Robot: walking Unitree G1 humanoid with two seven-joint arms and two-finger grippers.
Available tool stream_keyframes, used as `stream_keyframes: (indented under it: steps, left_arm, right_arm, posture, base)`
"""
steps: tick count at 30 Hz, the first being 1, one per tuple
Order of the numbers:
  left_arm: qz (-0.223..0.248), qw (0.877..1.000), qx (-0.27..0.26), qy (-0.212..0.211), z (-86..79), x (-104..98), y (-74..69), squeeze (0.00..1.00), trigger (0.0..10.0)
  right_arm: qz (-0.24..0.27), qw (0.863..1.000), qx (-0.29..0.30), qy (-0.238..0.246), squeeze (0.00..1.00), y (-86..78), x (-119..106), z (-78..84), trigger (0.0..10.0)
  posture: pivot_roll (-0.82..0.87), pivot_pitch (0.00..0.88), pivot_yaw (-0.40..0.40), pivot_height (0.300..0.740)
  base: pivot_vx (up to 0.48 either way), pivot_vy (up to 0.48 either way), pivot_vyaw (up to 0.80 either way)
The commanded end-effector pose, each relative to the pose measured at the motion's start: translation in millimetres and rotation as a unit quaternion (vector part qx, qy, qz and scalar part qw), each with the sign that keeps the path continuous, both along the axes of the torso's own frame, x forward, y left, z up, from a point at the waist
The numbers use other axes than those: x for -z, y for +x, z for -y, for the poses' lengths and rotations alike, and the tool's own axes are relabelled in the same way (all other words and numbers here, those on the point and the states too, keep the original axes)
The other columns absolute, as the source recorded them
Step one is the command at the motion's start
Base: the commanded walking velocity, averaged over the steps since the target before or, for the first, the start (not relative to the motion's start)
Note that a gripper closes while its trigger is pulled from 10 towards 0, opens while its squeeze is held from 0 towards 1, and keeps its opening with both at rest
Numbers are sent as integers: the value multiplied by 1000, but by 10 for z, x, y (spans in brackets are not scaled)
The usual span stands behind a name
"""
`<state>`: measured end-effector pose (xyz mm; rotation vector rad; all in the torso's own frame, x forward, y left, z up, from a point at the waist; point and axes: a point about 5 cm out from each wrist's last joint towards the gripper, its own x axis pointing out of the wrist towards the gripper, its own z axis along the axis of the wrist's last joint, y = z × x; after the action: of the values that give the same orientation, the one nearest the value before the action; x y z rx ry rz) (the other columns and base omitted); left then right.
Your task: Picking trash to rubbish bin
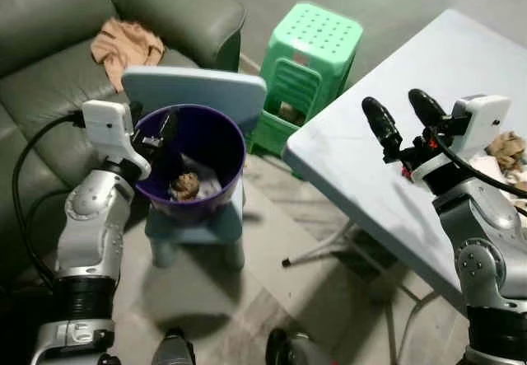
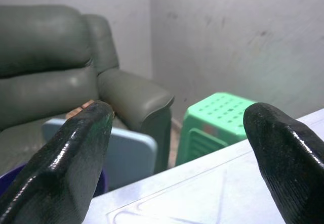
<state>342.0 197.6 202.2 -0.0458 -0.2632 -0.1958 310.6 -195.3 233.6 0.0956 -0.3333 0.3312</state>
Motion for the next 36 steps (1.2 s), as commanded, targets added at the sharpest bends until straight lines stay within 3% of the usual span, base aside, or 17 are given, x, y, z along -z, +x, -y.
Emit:
stream_keyframes:
  steps: [1, 9, 22, 36]
  left_arm:
    - [6, 1000, -8, 2, 24, -20, -21, 0, 10000]
    - [-14, 999, -26, -40, 89, 95, -15, 0, 10000]
    - [-52, 996, -42, -52, 149, 308, 19, 0, 10000]
    - [-54, 996, -48, -58, 200, 319, 104, 0, 10000]
  right_arm:
    - [-1, 1000, 30, 0, 0, -3, 39, 92, 10000]
    - [-3, 998, 61, 1, 0, 34, 165, 118, 10000]
    - [-17, 997, 71, 8, 0, 102, 352, 21, 10000]
    - [-19, 996, 82, 1, 0, 161, 422, -51, 10000]
  posture:
    - [28, 64, -87, 740]
    - [36, 13, -89, 740]
    - [36, 0, -92, 740]
    - [32, 0, -87, 740]
  base:
    - [0, 0, 0]
    - [0, 0, 0]
    - [0, 0, 0]
    - [0, 0, 0]
